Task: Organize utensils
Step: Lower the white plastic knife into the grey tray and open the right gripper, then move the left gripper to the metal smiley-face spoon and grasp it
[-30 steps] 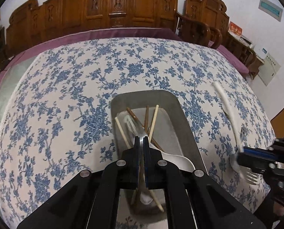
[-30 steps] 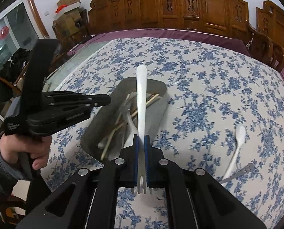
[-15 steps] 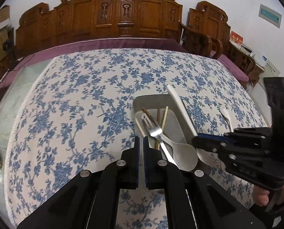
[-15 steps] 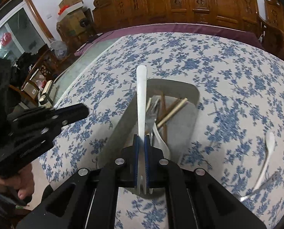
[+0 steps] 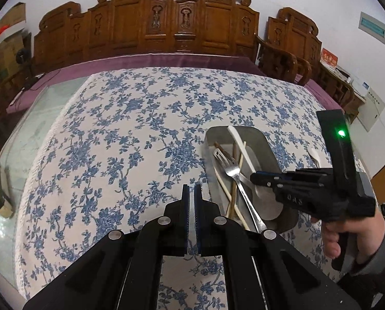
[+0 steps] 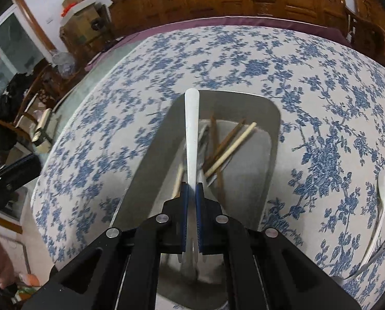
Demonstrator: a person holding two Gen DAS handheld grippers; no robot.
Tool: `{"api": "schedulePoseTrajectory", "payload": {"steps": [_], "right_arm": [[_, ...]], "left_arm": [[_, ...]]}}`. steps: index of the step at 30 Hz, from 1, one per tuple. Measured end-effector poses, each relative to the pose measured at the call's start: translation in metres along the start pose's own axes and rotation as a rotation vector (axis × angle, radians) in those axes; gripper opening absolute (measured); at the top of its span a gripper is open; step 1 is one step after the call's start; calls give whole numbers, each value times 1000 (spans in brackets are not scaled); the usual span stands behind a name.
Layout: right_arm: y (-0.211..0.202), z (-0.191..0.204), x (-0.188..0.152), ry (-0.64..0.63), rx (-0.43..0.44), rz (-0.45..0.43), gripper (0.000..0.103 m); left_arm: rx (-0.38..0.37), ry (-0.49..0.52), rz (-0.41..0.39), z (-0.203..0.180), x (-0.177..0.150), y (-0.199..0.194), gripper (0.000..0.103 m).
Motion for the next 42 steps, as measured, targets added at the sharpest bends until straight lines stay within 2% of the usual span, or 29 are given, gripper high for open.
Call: {"api": "schedulePoseTrajectory", "payload": {"steps": [6,12,22,24,26,27,30,32,35,42], "right_arm": [[7,-8,2,12,-19,11,8],[2,-6,0,15,27,1,10],[-48,-21,-11,-16,39,-83,10],[-65,-33,-20,-14,30,-105,12],[-80,-46,-29,-6,18,-123,25],[-89,-54,-34,0,7,-134,27],[-107,-77,-50,15,-26,-149,28],[-118,-94,-62,32,-49,-155,28],[-130,-121,-83,57,-82,-148,38],[-127,-173,-118,138,-152,-109,40]], "left_arm": [[-3,-6,3,0,-1,1,2],[-3,-9,-2,-3,-2,2,2],[-25,4,-15,-22,4,-2,3],[-33,11,-16,-30,5,-1,8],[-44,23,-15,-38,6,0,13],[-48,30,-15,-42,6,1,14],[-66,44,-10,-57,7,5,16],[-81,55,-6,-69,7,9,22],[-107,75,6,-88,6,16,24],[-167,125,46,-137,-4,36,29]]}}
Point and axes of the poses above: each gripper's, at about its wrist camera, not at the fingertips, and y roughly the way its jaws point, z to its left, x to its top, the point moved 6 cm from there along y, roughly the way its jaws point, and after that the axes turned 8 degrees about -x, right-handed, at the moved point
